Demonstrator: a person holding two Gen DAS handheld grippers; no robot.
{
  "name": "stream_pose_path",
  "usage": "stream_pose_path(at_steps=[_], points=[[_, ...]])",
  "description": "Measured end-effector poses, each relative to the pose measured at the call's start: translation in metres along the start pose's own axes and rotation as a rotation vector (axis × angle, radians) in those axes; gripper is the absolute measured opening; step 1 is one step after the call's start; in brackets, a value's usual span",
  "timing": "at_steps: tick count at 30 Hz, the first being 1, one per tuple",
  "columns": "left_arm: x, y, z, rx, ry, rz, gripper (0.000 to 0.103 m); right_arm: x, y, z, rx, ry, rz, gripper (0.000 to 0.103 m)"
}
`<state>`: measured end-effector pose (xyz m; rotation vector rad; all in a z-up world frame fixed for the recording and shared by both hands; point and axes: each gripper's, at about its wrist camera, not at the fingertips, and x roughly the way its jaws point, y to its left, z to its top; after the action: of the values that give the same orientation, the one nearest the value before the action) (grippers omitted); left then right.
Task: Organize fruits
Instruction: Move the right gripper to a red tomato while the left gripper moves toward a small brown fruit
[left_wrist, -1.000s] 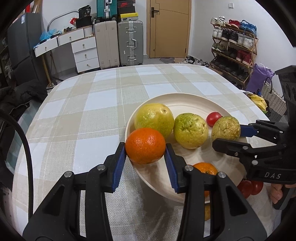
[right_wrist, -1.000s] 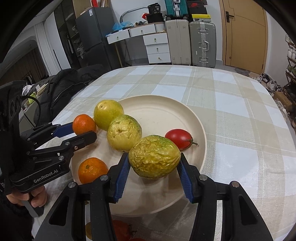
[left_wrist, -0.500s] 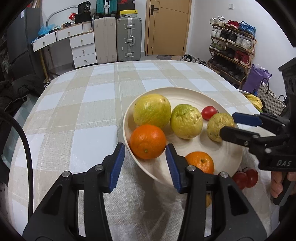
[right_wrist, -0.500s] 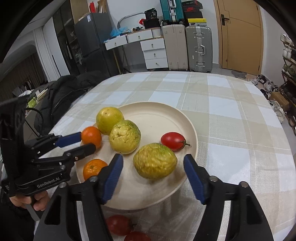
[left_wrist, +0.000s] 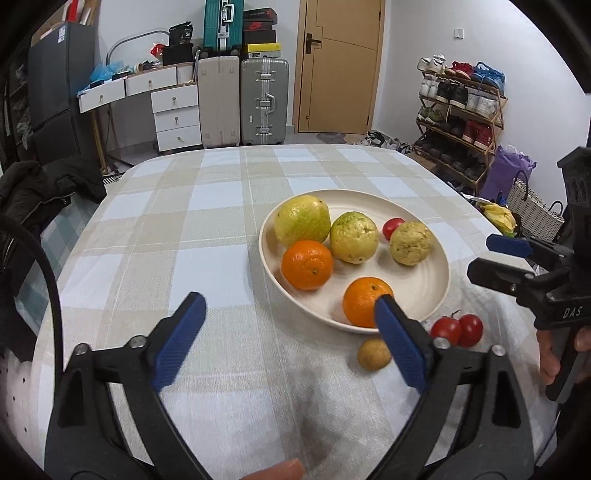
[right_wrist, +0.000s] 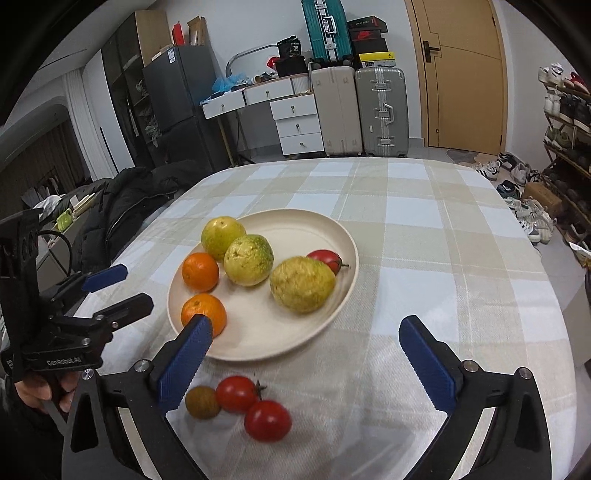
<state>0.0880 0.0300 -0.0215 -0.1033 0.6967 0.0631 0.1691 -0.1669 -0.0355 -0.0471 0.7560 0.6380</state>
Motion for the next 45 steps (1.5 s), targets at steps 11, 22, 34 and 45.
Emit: stream_pose_path(at_steps=[11,22,34,45], points=[[-0.032,-0.012,-0.019,0.003,-0.011,-0.014,0.102,-0.01,0.008,-0.018,-0.056,0.03,0.007,0.103],[-0.025,-0.017,-0.027,0.016,0.021,-0.013,0.102,-0.012,0.01,-0.025,-0.103,0.081,-0.019,0.103],[-0.008,-0.02,-0.032,0.036,0.082,-0.008,0.102,0.007,0.01,-0.036,-0.119,0.182,-0.036,0.103],[0.003,-0.02,-0.033,0.038,0.119,-0.017,0.102,0.013,0.012,-0.044,-0.133,0.227,-0.037,0.103]])
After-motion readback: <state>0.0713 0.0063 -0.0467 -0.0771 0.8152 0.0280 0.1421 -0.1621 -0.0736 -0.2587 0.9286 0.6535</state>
